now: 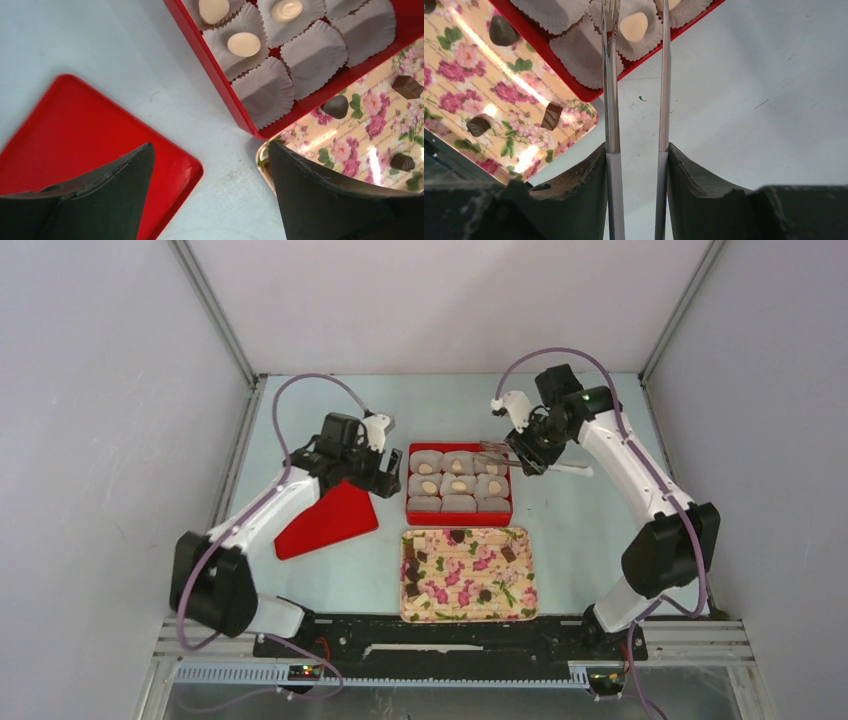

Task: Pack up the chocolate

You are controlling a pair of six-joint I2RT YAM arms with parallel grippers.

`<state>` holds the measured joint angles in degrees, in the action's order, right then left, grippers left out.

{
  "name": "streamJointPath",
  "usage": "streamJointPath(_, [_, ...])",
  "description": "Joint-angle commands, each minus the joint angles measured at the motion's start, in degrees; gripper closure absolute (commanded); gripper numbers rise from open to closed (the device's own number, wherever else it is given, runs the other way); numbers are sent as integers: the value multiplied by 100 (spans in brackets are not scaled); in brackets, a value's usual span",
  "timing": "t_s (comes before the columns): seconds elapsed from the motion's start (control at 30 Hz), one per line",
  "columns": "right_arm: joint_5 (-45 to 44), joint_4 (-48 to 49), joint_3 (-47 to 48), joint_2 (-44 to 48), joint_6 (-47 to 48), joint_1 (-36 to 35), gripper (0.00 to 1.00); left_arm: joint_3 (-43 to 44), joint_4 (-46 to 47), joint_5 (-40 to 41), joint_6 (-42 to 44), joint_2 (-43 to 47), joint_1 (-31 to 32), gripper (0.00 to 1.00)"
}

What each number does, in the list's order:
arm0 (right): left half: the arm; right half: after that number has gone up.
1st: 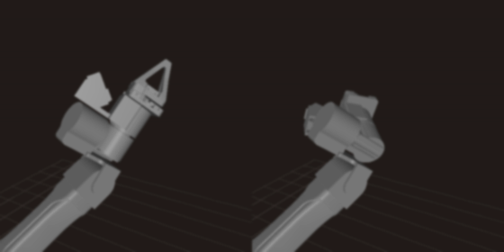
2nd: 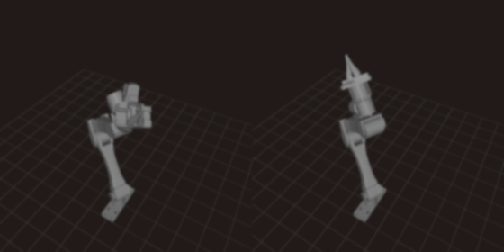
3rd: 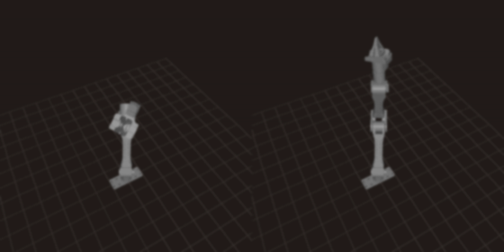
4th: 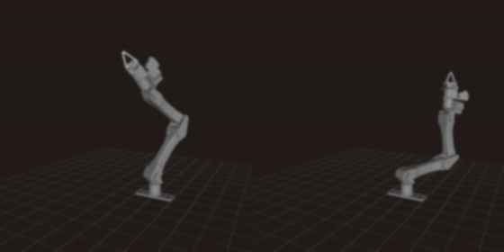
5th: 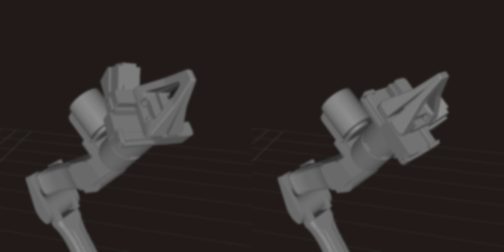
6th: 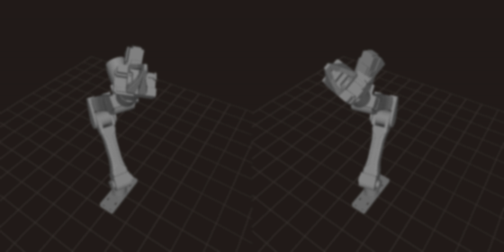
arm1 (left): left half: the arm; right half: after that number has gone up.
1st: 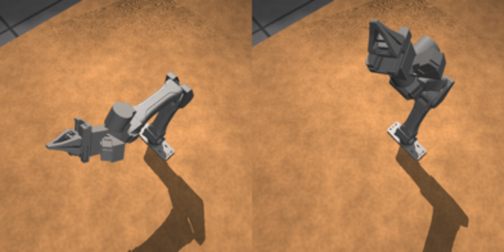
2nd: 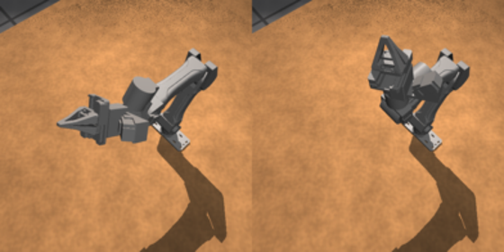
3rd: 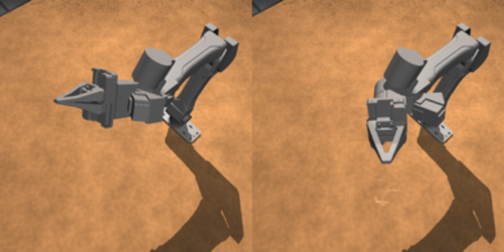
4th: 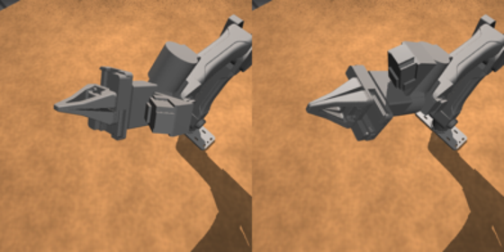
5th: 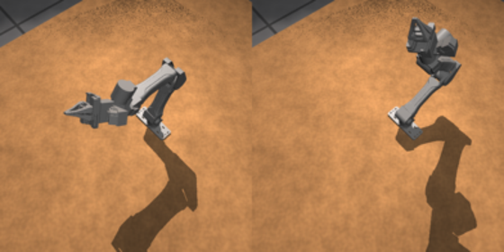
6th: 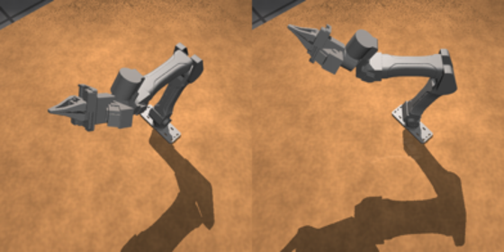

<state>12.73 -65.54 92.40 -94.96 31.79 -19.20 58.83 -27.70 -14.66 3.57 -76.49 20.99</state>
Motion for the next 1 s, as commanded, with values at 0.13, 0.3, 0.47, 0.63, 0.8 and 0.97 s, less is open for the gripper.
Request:
streamJointPath(0.13, [732, 1402, -1071, 1395, -551, 214, 56, 545, 2, 43, -1362, -1328, 326, 17])
streamJointPath(0.3, [839, 1472, -1544, 1907, -582, 301, 56, 667, 90, 45, -1523, -1649, 326, 23])
streamJointPath(0.47, [990, 1479, -1707, 2042, -602, 402, 56, 1023, -4, 152, -1442, -1982, 326, 33])
streamJointPath(0.63, [985, 1544, -1703, 2063, -596, 401, 56, 1592, -406, 246, -1081, -2651, 282, 54])
streamJointPath(0.8, [853, 1558, -1701, 2161, -556, 446, 56, 2111, -632, 523, -820, -3115, 202, 70])
streamJointPath(0.97, [960, 1476, -1701, 2201, -547, 512, 56, 2862, -741, 719, -831, -3567, -25, 74])
